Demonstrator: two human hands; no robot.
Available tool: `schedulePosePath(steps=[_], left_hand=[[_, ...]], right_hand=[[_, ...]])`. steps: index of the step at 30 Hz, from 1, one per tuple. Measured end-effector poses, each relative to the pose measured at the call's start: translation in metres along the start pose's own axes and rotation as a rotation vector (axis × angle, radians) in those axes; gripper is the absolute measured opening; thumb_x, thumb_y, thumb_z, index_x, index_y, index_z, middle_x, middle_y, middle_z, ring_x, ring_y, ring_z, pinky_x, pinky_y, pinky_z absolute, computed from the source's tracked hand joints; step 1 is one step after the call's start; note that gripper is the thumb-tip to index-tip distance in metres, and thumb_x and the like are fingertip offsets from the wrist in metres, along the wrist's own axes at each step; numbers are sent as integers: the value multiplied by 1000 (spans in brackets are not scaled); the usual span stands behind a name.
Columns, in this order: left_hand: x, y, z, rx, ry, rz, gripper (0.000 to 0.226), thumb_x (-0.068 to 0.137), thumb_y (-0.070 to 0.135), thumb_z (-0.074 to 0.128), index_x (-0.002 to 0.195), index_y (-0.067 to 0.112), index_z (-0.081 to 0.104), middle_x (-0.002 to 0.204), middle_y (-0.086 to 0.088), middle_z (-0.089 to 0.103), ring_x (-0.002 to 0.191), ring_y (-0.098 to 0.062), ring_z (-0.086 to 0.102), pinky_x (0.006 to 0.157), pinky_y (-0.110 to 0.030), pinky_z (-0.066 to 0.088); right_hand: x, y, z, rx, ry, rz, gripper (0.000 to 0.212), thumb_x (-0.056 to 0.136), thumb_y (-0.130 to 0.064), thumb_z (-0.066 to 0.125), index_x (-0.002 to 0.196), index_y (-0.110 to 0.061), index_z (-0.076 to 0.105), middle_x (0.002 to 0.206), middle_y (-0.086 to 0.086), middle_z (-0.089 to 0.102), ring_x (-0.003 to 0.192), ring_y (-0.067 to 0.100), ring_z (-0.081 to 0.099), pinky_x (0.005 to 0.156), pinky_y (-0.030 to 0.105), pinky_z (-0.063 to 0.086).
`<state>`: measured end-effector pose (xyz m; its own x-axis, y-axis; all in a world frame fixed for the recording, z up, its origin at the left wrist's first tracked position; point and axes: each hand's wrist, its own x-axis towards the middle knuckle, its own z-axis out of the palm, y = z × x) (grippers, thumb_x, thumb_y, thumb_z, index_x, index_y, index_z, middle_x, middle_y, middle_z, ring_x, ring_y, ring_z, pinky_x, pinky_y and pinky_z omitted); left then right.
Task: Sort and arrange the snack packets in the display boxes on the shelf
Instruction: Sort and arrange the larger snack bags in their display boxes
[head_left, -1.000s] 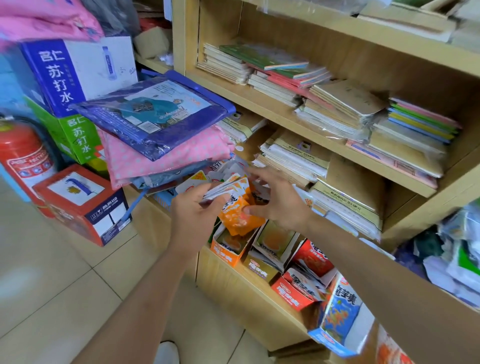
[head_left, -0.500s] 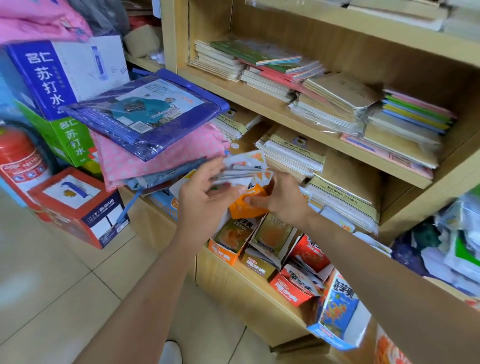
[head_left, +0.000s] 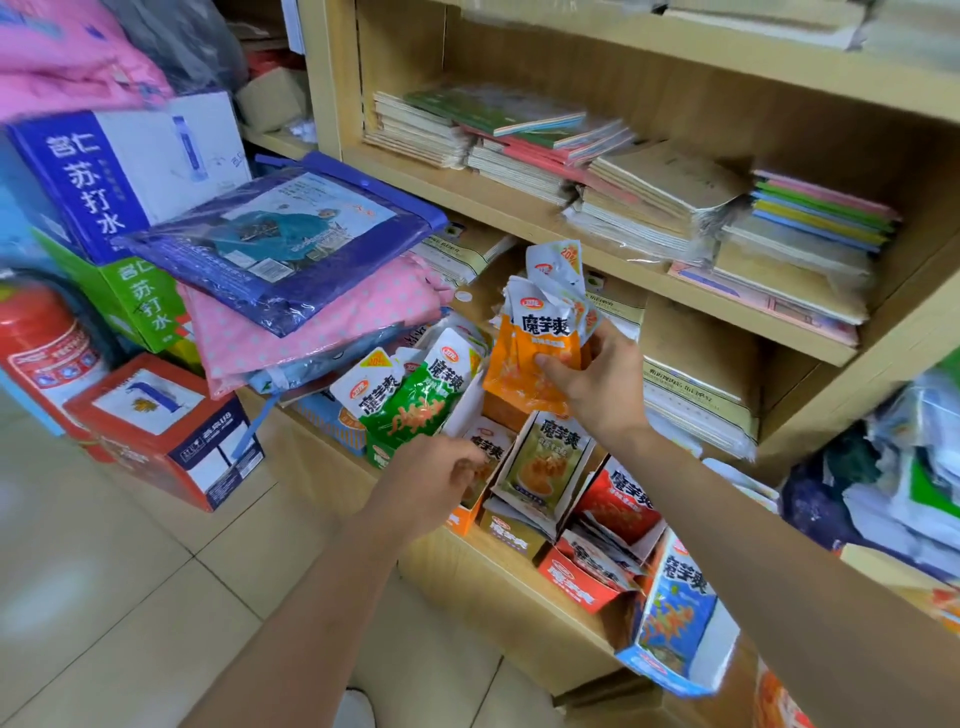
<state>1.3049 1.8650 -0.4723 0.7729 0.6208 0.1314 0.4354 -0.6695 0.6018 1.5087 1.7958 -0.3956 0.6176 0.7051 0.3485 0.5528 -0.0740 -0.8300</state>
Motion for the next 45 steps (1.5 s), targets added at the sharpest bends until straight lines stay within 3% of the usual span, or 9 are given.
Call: schedulePosePath(steps=[4,6,10,13,17,22,31,36,45], left_hand=[[38,2,-18,264,-150,210,15,90,14,66,98,24,73,89,-1,71,84,-20,62,80,-43,55],[65,8,-34,504,-222,398,36,84,33,75,120,34,69,113,9,69,109,-18,52,97,-39,41],[99,9,-56,890,-433,610,83,58,77,69,131,39,56,125,23,59,125,-17,33,101,-45,24],[99,-3,-54,1020,-478,655,97,51,82,52,140,44,46,131,23,54,135,-22,27,101,-51,22],[95,-6,-49,1089,-461,677,93,54,75,35,141,44,45,122,18,59,135,-26,31,95,-52,24],[90,-3,-32,1239,-454,641,50,64,59,56,106,35,71,87,18,61,117,-23,35,88,-49,24],[86,0,-25,1166,-417,632,23,71,43,67,85,27,75,71,12,54,119,-21,36,92,-44,24],[89,-9,-27,1050,-347,632,21,76,46,66,75,26,71,70,9,55,109,-17,37,79,-42,18],[82,-24,-26,483,-129,478,26,90,52,63,97,31,76,103,6,65,106,-16,53,95,-34,18]], right_hand=[[7,3,-3,-38,-3,-28,40,79,-17,83,114,-25,64,96,-4,73,86,15,70,74,43,60],[10,5,-5,-49,4,-32,41,79,-17,82,114,-25,64,97,-5,73,87,13,70,76,43,60],[12,9,-8,-104,2,-80,42,78,-19,82,112,-31,62,92,2,73,83,22,69,72,46,59],[13,9,-9,-128,-5,-92,42,79,-20,82,115,-28,63,92,5,72,83,25,68,71,47,58],[15,10,-6,-160,-30,-96,38,78,-20,81,112,-23,65,89,5,72,80,24,68,70,46,57],[10,10,0,-181,-44,-74,33,78,-20,80,106,-25,63,81,11,71,70,29,67,61,48,57],[10,5,4,-212,-70,-11,27,81,-20,79,102,-25,63,78,8,71,66,28,69,56,47,58],[4,-3,4,-233,-78,-21,29,83,-17,79,103,-27,61,75,8,70,65,27,68,55,45,57],[2,1,-1,-112,-18,42,35,81,-16,80,112,-24,65,90,-1,74,78,18,72,69,44,62]])
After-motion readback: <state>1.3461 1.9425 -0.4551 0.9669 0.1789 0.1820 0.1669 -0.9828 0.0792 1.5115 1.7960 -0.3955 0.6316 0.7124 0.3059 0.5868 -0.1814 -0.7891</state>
